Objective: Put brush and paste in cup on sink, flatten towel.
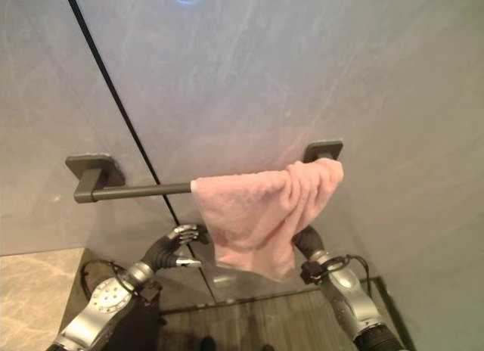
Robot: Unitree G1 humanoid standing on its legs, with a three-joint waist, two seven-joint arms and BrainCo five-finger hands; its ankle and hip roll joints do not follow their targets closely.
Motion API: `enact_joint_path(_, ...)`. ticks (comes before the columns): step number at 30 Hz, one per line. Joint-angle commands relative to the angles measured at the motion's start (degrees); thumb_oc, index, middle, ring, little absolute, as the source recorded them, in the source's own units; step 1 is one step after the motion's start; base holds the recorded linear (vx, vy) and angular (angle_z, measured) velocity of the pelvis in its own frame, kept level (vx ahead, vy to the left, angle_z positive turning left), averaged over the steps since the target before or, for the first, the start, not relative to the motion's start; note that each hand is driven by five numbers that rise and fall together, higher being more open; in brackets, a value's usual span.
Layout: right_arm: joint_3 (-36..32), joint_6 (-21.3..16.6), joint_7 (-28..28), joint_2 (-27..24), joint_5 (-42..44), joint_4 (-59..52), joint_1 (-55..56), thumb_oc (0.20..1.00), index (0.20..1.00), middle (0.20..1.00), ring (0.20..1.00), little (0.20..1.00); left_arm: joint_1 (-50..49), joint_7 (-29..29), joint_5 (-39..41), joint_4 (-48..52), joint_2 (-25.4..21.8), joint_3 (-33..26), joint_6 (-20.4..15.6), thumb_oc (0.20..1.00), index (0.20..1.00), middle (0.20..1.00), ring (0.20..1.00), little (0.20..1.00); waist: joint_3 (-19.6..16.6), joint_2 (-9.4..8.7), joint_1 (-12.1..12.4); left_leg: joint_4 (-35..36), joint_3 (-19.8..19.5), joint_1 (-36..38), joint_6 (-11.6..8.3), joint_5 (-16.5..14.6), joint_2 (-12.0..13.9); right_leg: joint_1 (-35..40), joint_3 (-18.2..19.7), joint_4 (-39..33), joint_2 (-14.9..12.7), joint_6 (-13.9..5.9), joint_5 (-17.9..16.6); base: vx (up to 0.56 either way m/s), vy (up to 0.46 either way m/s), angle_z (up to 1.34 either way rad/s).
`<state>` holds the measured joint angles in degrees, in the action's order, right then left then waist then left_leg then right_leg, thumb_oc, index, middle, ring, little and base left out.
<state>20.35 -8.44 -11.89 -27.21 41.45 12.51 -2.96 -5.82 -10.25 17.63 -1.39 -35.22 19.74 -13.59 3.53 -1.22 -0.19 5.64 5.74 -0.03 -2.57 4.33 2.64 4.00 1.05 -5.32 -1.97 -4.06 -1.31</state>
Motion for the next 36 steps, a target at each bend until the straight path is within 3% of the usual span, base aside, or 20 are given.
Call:
enact_joint_path(1,-3.0,-3.8,-0.4,2.3,1.5,-1.8,-6.8,0.2,0.2,0.2,0.2,0.2,6.2,0.3,1.3,-1.4,-1.5,-0.9,-2.7,1.0,1.0,1.0,1.0,1.0,-0.9,-2.18,2.8,-0.6,-0.3,4.3,-1.67,-3.0,0.7,-1.9,-0.4,0.3,-4.6,-4.77,-4.7,0.0,0.0,0.0)
enact_joint_path(7,-0.8,-3.7,-0.1,3.0,2.0,-1.7,-8.6,0.2,0.2,0.2,0.2,0.2,13.5,2.6,-2.1,-6.1,3.2,5.4,-2.7,1.0,1.0,1.0,1.0,1.0,-0.6,-2.8,1.9,-0.6,-0.5,3.9,-1.72,-2.9,0.8,-2.1,-0.5,0.3,-4.6,-4.73,-4.8,0.0,-0.001,0.01)
enact_joint_path(18,-0.5,-4.0,0.6,3.5,2.7,-2.4,-8.1,0.2,0.2,0.2,0.2,0.2,18.6,3.6,-3.8,-8.6,7.0,10.4,-2.6,1.0,1.0,1.0,1.0,1.0,-0.8,-3.31,0.8,-0.6,0.0,3.5,-1.7,-3.2,1.0,-2.8,0.0,0.3,-4.3,-4.87,-4.9,0.0,-0.001,-0.01)
enact_joint_path(19,-0.5,-4.0,0.6,3.5,2.7,-2.5,-8.0,0.2,0.2,0.2,0.2,0.2,18.7,3.7,-4.1,-9.0,7.1,10.5,-2.7,0.498,0.498,0.498,0.498,0.498,-0.8,-3.33,0.7,-0.6,0.0,3.5,-1.69,-3.2,1.0,-2.9,0.1,0.3,-4.3,-4.88,-4.9,0.0,0.0,0.0)
enact_joint_path(20,-0.5,-4.0,0.6,3.4,2.8,-2.4,-8.0,0.2,0.2,0.2,0.2,0.2,18.7,3.8,-4.1,-9.5,7.2,10.5,-2.6,0.2,0.2,0.2,0.2,0.2,-0.8,-3.36,0.7,-0.6,0.1,3.6,-1.69,-3.3,1.0,-2.9,0.1,0.3,-4.3,-4.87,-4.9,0.0,0.0,0.0)
enact_joint_path(36,-1.7,-3.8,-0.2,3.5,3.3,-5.8,-4.6,0.2,0.2,0.2,0.2,0.2,13.0,5.0,-2.4,-3.9,6.2,4.5,-3.0,0.2,0.2,0.2,0.2,0.2,-2.2,-4.98,1.6,-0.6,0.3,5.8,-1.28,-4.4,0.9,-0.7,-0.4,0.4,-4.4,-4.79,-4.6,0.01,0.001,0.0)
